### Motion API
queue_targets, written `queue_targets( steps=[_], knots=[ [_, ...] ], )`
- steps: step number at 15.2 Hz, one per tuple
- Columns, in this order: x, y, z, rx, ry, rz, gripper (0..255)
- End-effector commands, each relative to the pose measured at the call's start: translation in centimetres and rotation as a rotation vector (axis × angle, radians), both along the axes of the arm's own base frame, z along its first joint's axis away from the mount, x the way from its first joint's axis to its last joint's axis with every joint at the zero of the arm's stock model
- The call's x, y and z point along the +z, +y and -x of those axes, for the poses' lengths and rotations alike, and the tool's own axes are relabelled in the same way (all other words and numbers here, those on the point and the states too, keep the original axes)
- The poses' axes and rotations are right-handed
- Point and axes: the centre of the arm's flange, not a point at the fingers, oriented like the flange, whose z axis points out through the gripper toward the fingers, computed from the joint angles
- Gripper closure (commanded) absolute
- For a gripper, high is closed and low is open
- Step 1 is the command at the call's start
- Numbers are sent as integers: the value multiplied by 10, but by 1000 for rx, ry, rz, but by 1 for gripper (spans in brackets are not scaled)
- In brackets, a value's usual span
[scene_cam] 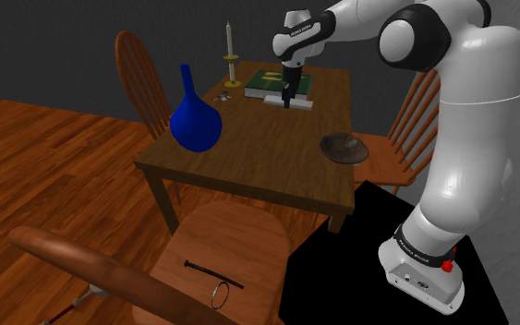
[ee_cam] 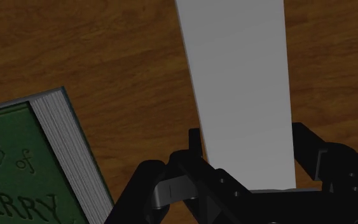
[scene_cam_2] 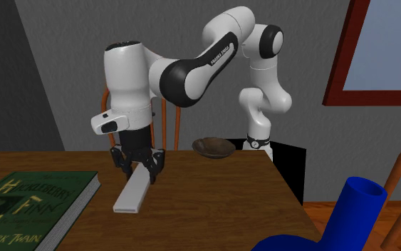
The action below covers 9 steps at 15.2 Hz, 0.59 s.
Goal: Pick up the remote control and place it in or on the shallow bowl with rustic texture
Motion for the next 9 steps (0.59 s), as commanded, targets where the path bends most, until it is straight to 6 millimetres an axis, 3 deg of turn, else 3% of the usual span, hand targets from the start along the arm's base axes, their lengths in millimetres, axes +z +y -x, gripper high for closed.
queue_targets(
  steps=[1, 9],
  knots=[
    [12, 1, -1, 0, 0, 0, 255],
    [54, 1, -1, 0, 0, 0, 255]
  ],
)
